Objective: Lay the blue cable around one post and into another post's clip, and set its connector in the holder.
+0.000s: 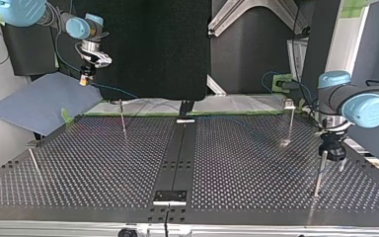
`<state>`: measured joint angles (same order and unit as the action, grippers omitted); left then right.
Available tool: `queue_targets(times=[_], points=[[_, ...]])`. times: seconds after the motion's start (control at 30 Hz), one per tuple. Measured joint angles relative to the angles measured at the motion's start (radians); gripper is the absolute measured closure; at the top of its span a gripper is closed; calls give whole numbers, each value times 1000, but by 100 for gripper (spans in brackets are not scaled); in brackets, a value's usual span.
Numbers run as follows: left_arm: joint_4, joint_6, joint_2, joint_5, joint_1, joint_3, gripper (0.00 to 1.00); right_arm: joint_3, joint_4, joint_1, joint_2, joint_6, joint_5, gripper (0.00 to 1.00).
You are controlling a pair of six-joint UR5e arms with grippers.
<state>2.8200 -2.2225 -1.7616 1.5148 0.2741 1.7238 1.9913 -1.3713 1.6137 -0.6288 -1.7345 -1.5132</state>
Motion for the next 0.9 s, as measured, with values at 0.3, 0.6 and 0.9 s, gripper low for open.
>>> queue_targets(times=[0.3, 0.6, 0.9], points=[[70, -17, 0, 9, -16, 0, 0, 0, 6, -1, 0, -1, 3, 100], [142, -48, 5, -23, -29, 14, 0, 0, 9, 0, 0, -1, 4, 100], [185, -57, 43, -18, -21, 43, 0, 0, 9, 1, 0, -2, 4, 100]])
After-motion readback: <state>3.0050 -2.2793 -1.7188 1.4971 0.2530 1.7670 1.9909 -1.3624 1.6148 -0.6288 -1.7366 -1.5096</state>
